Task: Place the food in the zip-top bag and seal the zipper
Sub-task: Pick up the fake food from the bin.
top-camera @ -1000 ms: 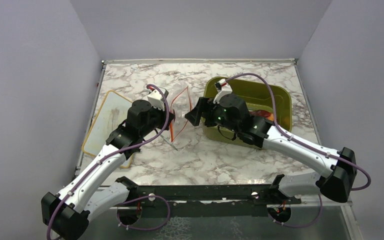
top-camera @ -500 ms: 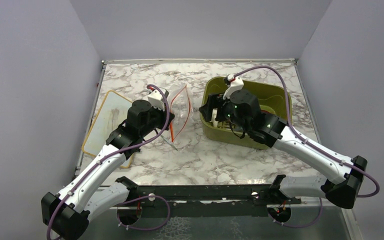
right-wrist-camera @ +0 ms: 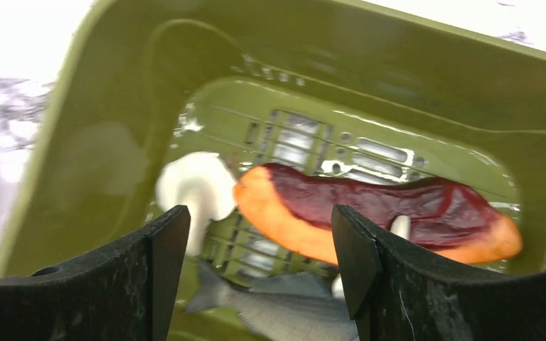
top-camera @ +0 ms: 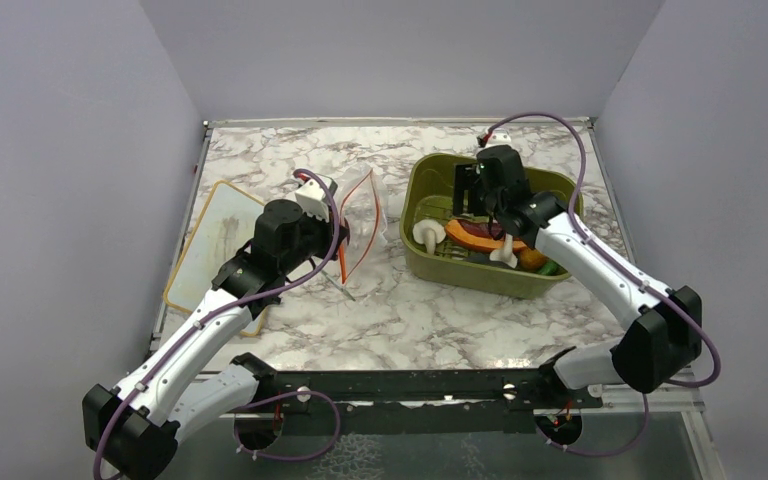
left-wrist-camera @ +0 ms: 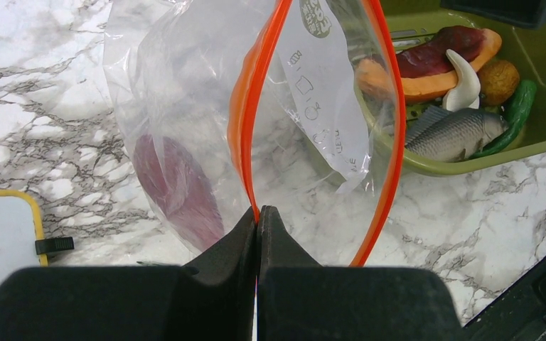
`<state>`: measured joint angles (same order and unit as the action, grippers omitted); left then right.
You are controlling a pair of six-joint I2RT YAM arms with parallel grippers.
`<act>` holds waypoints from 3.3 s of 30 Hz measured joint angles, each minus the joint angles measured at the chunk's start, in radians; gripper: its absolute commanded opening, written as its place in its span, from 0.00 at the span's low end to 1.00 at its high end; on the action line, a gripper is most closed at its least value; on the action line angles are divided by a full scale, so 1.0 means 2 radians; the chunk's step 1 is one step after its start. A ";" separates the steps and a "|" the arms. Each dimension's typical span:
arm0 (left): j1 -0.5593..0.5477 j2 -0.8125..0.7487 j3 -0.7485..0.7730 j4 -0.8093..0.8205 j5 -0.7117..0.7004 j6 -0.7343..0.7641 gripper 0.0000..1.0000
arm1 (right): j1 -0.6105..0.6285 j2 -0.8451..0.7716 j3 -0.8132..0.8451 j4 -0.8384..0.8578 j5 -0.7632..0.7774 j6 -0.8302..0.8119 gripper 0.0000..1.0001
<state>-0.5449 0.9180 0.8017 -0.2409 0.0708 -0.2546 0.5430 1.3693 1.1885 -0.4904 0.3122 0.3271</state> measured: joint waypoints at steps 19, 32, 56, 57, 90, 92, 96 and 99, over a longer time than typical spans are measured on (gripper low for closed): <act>0.000 -0.006 0.000 0.000 -0.002 0.000 0.00 | -0.122 0.138 -0.010 -0.019 -0.001 0.078 0.91; 0.000 -0.008 -0.004 0.000 -0.006 0.000 0.00 | -0.125 0.155 -0.050 0.015 -0.008 0.132 0.78; 0.000 -0.008 -0.004 0.000 -0.009 0.000 0.00 | -0.128 0.016 -0.092 0.076 -0.168 0.088 0.67; 0.000 -0.008 -0.004 0.000 -0.009 0.000 0.00 | -0.128 0.018 -0.094 0.077 -0.171 0.073 0.67; 0.000 -0.008 -0.007 0.003 -0.009 -0.001 0.00 | -0.064 0.132 -0.081 0.108 -0.135 -0.165 0.34; 0.000 -0.008 -0.007 0.003 -0.009 -0.001 0.00 | -0.064 0.131 -0.081 0.116 -0.110 -0.156 0.31; 0.000 -0.008 -0.007 0.003 -0.010 -0.001 0.00 | -0.064 0.115 -0.087 0.132 -0.082 -0.139 0.27; 0.000 -0.008 -0.007 0.003 -0.010 -0.001 0.00 | -0.064 0.086 -0.090 0.141 -0.075 -0.130 0.25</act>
<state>-0.5446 0.9016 0.7883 -0.2348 0.0517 -0.2562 0.4152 1.5410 1.0084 -0.2092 0.1631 0.0669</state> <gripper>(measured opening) 0.015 0.268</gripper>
